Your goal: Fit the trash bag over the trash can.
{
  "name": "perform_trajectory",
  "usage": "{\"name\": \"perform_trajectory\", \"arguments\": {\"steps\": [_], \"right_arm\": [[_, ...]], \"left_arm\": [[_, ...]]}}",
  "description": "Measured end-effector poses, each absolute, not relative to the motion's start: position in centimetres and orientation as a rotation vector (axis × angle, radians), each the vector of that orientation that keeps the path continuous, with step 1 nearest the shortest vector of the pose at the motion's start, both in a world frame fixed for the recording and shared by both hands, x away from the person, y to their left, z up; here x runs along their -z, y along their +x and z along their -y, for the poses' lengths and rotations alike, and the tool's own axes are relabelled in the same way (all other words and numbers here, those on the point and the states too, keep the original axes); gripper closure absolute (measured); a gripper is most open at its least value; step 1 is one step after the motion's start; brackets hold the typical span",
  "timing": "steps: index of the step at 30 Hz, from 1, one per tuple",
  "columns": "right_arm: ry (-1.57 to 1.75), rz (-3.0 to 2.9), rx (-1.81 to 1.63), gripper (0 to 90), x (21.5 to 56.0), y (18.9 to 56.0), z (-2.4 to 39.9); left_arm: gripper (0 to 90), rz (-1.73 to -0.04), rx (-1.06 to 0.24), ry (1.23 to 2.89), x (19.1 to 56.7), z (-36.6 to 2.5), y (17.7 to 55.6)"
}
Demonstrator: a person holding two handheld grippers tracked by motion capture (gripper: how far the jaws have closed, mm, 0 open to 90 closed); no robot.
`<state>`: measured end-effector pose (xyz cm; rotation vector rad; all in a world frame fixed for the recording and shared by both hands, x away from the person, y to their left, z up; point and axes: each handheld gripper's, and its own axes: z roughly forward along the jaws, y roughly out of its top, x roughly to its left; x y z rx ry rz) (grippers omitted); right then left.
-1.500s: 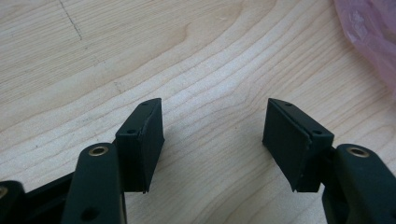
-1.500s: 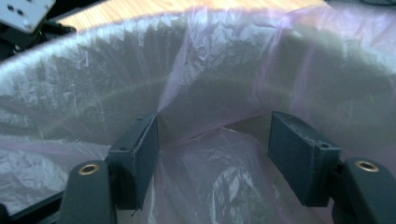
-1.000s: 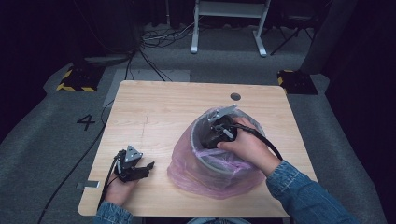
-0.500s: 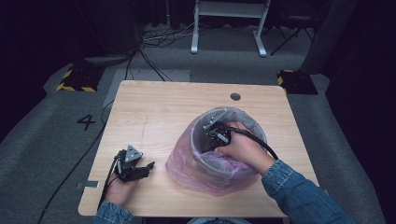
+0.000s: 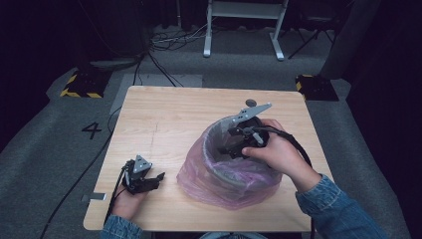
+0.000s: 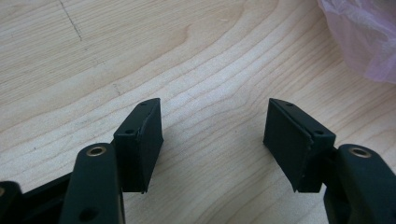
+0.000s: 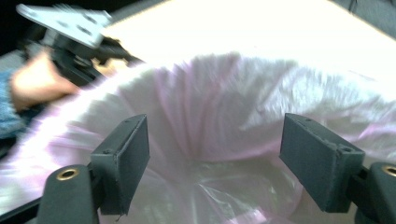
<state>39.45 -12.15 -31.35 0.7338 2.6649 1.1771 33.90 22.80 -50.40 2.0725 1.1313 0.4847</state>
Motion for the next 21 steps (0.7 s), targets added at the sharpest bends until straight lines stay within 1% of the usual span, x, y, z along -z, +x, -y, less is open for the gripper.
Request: {"name": "perform_trajectory", "arguments": {"steps": [3, 8, 11, 20, 21], "right_arm": [[0.602, -2.699, -1.252, 24.3, 30.4, 38.5, 12.1], [0.457, -2.766, -1.271, 24.4, 30.3, 37.3, 11.7], [0.407, -2.807, -1.235, 26.0, 30.9, 37.1, 11.6], [0.399, -2.87, -1.026, 26.2, 34.1, 37.9, 10.3], [0.403, -2.871, -1.003, 24.8, 34.5, 38.0, 10.2]], "left_arm": [[37.1, -1.133, -0.484, 2.072, 50.4, -22.8, 33.9], [37.1, -1.132, -0.484, 2.072, 50.4, -22.8, 33.9], [37.0, -1.132, -0.484, 2.072, 50.4, -22.8, 33.9], [37.0, -1.132, -0.483, 2.072, 50.4, -22.8, 33.9], [37.0, -1.134, -0.483, 2.071, 50.4, -22.8, 33.9]]}}
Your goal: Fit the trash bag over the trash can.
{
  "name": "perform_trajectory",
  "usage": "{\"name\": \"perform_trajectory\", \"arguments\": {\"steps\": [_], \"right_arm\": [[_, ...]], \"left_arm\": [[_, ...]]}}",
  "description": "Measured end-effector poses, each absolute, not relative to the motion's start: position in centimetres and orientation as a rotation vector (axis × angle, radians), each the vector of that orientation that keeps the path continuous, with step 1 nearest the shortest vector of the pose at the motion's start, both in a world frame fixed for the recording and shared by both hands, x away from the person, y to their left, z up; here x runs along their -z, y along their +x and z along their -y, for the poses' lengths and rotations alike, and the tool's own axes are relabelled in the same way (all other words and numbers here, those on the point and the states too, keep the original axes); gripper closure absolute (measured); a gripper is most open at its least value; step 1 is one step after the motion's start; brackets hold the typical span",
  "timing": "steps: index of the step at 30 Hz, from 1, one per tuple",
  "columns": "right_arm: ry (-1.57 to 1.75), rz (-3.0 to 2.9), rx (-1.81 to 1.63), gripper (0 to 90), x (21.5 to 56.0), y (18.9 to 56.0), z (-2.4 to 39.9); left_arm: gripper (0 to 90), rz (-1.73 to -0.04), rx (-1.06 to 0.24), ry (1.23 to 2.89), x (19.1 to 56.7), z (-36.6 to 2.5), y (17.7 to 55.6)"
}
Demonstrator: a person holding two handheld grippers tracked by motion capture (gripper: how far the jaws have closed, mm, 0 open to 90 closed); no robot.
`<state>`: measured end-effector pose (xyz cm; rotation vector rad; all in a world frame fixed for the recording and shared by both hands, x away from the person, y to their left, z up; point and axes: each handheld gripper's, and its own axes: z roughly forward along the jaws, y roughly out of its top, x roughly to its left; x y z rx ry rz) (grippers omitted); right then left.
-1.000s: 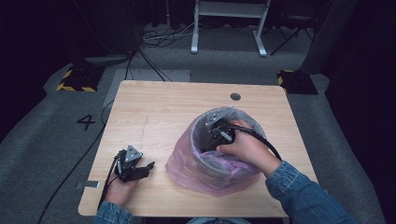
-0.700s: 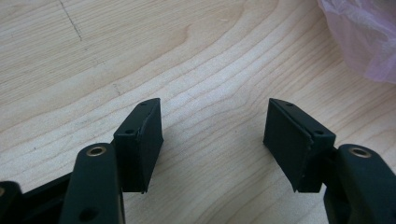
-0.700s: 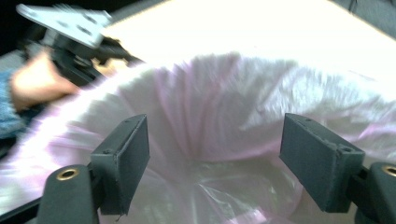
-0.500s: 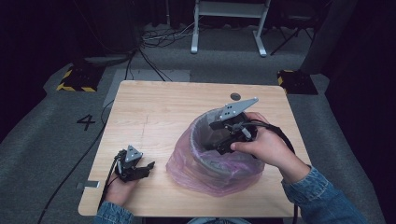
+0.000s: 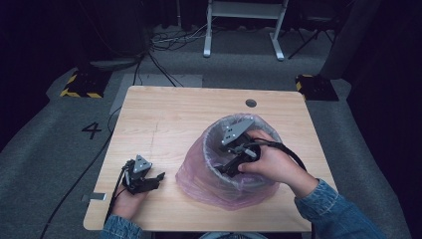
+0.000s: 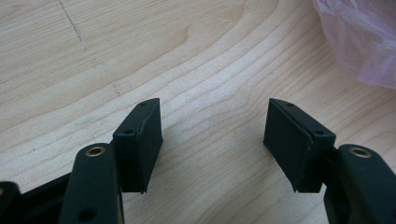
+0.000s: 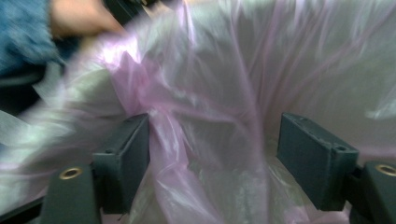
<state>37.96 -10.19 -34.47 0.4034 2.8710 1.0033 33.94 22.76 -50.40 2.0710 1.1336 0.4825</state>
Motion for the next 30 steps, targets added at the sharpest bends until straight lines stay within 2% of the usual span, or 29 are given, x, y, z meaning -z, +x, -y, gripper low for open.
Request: {"name": "perform_trajectory", "arguments": {"steps": [12, 21, 24, 30], "right_arm": [[0.588, -2.876, -0.809, 15.6, 38.7, 39.9, 8.8], [0.735, -2.968, -0.606, 15.8, 41.4, 40.9, 8.6], [0.773, -2.934, -0.698, 20.3, 40.6, 40.8, 8.6], [0.779, -2.839, -0.926, 20.2, 36.9, 40.4, 9.6]], "left_arm": [[37.0, -1.133, -0.483, 2.072, 50.4, -22.8, 33.9], [37.0, -1.133, -0.483, 2.072, 50.4, -22.8, 33.9], [37.0, -1.133, -0.483, 2.072, 50.4, -22.8, 33.9], [37.0, -1.133, -0.483, 2.072, 50.4, -22.8, 33.9]]}}
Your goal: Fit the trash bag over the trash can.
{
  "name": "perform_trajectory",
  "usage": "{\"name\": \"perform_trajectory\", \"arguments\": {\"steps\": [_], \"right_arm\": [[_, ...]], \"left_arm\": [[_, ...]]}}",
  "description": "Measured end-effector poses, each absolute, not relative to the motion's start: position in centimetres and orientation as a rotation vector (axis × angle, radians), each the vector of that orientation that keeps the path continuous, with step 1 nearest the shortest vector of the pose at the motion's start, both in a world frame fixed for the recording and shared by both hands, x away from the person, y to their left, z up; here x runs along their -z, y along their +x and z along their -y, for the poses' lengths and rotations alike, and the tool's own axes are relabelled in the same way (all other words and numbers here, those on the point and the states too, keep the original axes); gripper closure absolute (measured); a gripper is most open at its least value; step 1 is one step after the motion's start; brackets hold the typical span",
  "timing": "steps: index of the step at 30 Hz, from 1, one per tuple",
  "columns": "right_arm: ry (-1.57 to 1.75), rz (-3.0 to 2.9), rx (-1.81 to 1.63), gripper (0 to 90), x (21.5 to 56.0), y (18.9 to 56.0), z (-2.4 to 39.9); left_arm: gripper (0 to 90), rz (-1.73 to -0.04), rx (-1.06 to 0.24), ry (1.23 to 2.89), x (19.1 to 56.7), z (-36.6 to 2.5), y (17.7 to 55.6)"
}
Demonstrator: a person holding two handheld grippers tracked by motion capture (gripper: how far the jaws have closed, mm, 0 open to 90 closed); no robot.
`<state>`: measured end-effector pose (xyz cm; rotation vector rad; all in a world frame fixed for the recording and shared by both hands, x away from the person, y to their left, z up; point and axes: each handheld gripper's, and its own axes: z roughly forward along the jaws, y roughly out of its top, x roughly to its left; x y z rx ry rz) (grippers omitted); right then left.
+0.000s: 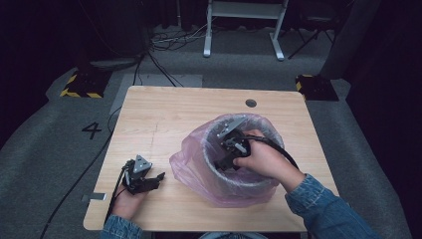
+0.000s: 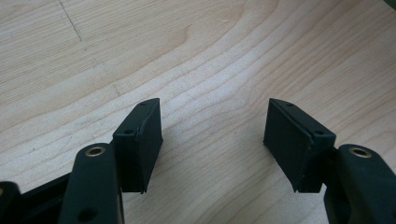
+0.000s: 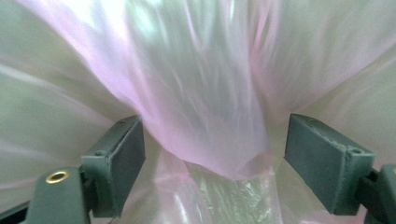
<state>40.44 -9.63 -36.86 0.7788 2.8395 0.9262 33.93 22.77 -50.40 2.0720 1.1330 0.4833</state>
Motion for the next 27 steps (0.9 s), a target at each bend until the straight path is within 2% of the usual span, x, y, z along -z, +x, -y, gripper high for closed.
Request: {"name": "perform_trajectory", "arguments": {"steps": [15, 27], "right_arm": [[0.76, -2.593, -1.163, 20.5, 29.9, 39.6, 14.2], [0.91, -2.403, -1.218, 20.7, 27.7, 39.4, 21.3]], "left_arm": [[36.9, -1.134, -0.484, 2.072, 50.4, -22.8, 33.9], [36.9, -1.134, -0.485, 2.073, 50.4, -22.8, 33.9]]}}
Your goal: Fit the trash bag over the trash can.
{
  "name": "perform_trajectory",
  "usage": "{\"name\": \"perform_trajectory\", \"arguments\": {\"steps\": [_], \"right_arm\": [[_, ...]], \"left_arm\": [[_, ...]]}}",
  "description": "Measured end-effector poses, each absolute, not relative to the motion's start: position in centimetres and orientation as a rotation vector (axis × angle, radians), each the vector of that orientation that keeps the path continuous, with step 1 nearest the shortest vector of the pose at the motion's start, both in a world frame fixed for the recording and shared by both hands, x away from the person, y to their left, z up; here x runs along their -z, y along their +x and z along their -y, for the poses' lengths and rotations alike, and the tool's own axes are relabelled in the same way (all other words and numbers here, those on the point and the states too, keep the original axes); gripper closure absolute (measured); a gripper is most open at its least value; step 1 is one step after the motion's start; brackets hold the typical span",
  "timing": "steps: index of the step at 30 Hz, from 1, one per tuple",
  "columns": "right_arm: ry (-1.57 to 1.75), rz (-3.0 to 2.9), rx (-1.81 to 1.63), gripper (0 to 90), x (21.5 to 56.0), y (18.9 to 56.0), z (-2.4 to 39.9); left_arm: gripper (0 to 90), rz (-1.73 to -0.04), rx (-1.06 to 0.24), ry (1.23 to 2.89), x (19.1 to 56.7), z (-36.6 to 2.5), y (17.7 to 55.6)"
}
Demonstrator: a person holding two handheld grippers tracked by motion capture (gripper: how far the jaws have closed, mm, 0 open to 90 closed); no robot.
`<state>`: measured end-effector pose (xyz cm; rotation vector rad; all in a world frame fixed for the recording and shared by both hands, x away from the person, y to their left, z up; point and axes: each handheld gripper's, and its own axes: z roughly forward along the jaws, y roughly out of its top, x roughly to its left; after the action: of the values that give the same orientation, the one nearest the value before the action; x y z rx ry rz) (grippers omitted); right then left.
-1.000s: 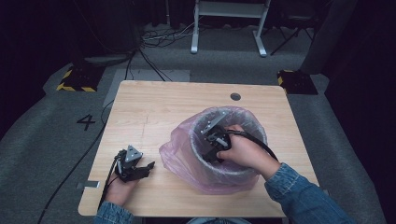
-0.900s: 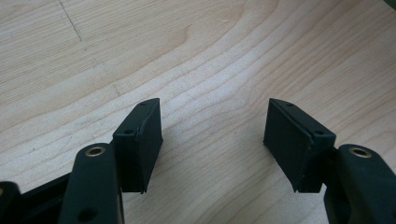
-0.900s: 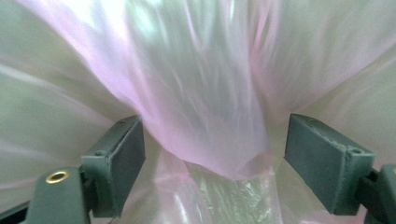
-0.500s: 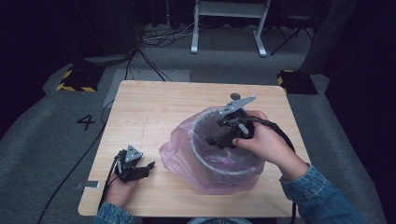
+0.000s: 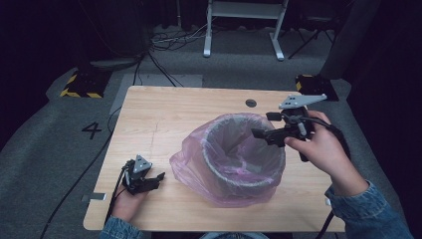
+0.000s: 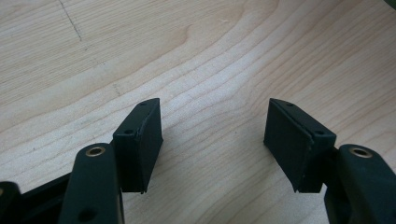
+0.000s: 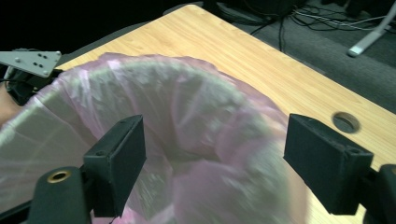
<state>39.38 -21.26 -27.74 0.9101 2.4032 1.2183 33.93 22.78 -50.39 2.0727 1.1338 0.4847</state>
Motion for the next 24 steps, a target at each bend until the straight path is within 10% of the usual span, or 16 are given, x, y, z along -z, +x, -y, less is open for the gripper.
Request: {"name": "perform_trajectory", "arguments": {"steps": [24], "right_arm": [[1.109, -2.234, -1.168, 22.7, 29.8, 36.2, 30.6]], "left_arm": [[34.5, -1.109, -0.475, 2.086, 50.4, -23.3, 33.3]]}}
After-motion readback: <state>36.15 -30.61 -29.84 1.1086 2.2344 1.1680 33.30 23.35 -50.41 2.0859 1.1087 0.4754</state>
